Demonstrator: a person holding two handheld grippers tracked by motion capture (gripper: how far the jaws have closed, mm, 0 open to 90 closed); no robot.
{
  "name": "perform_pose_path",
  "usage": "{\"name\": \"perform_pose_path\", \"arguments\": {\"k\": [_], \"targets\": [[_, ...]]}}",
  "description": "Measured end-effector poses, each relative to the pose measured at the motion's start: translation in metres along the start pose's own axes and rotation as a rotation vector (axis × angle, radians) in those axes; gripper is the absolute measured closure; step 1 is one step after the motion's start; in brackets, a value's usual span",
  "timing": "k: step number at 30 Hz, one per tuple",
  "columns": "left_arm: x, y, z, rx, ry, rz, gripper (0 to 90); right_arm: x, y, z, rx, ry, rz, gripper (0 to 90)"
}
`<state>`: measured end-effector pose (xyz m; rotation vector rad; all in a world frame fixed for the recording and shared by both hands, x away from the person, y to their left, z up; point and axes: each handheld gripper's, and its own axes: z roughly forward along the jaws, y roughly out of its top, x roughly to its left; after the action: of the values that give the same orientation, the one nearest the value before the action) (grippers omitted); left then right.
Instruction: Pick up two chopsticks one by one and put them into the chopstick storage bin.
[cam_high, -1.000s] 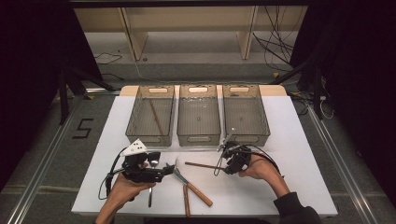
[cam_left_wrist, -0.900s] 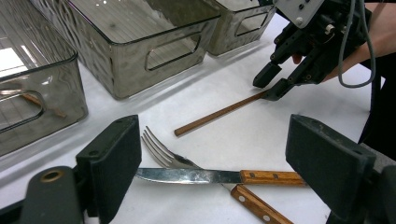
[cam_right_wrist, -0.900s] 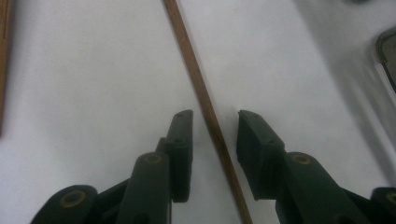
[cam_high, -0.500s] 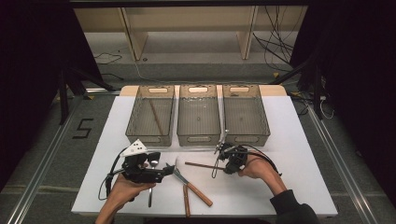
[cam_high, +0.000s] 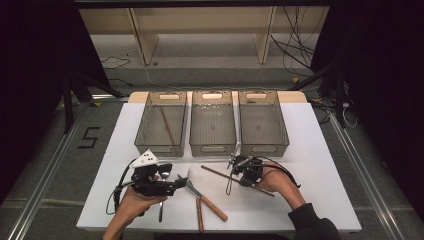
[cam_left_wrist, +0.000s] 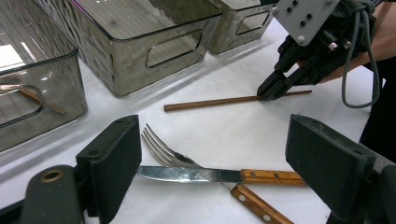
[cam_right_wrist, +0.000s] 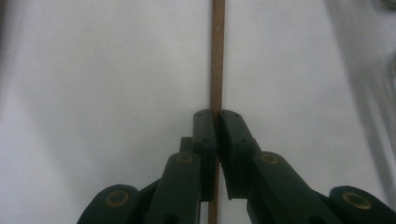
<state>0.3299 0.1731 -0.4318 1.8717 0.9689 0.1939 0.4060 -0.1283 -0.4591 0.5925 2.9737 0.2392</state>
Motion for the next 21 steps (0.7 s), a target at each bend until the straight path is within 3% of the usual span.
{"name": "perform_pose_path", "arguments": {"k": [12, 21], "targets": [[-0.002, -0.001, 0.006, 0.016, 0.011, -0.037, 18.7, 0.007, -0.013, -0.032, -0.180, 0.006, 0.046, 85.8], [-0.006, -0.002, 0.018, 0.020, -0.008, -0.117, 19.0, 0.013, -0.021, -0.048, -0.324, 0.021, 0.110, 85.8]]}}
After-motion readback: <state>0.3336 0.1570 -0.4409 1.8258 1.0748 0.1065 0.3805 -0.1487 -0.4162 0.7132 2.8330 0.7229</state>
